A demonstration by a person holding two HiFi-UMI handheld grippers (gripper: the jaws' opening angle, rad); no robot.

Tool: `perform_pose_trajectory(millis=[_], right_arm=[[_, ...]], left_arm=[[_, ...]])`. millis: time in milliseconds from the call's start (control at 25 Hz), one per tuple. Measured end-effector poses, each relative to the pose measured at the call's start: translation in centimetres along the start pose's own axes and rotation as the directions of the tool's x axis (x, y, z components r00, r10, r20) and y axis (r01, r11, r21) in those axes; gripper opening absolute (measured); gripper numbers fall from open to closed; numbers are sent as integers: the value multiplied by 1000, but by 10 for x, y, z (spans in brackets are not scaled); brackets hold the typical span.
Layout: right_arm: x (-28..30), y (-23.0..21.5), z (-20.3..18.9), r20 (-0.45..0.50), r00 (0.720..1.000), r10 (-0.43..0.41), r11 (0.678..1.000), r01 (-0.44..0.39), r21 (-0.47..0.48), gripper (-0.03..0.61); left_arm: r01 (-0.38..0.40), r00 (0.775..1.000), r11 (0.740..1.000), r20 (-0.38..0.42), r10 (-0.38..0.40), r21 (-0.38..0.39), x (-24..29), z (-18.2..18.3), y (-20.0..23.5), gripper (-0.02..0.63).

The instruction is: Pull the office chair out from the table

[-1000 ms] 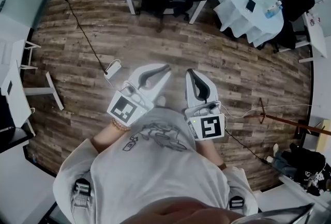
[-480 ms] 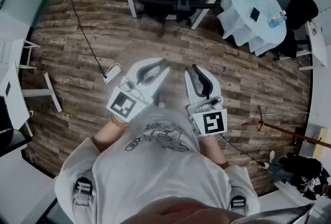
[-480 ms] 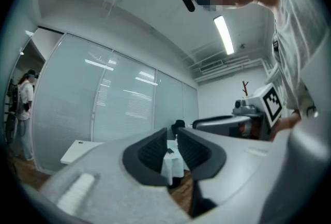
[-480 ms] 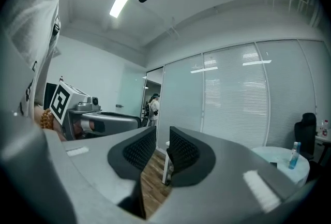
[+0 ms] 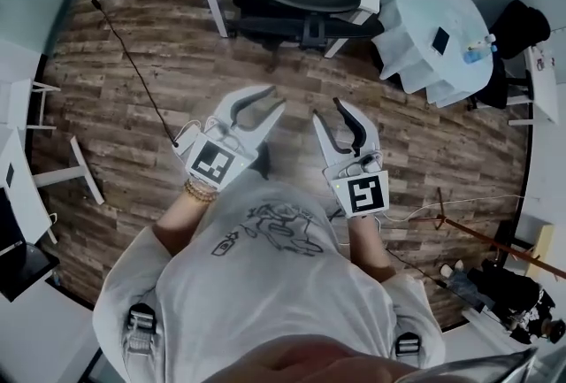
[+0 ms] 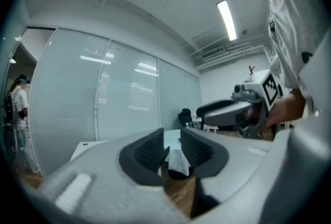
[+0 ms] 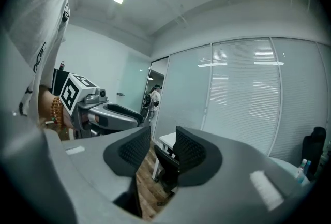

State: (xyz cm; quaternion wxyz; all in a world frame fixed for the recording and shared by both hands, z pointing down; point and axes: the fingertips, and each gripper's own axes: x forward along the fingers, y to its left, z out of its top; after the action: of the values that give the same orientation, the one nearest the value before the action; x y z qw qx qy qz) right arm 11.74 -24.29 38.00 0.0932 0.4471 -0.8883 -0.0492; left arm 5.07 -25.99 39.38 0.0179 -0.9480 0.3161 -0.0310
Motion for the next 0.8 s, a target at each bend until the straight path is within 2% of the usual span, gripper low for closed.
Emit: perform_pose_trajectory(millis=[240, 440, 640, 720, 800], right_arm=[[72, -63, -45, -148, 989, 0, 985, -25, -168, 190], [128, -100, -98, -287, 957, 39, 956, -119, -269, 218], [172, -132, -159, -431, 897, 99, 933, -234, -273, 254], [187, -145, -182, -498, 862, 99, 913, -277, -298, 268], [201, -157, -203, -558, 825, 96, 888, -325, -327, 279]], left_arm=[[60, 991, 994, -126, -48, 96, 64, -43, 73, 107], [129, 957, 977, -281, -79, 167, 108, -101, 124, 147], [219, 904, 942, -416, -98, 253, 145, -151, 164, 167], [269, 872, 927, -475, -119, 262, 157, -172, 176, 172], [322, 830, 916, -537, -151, 240, 165, -192, 185, 187]])
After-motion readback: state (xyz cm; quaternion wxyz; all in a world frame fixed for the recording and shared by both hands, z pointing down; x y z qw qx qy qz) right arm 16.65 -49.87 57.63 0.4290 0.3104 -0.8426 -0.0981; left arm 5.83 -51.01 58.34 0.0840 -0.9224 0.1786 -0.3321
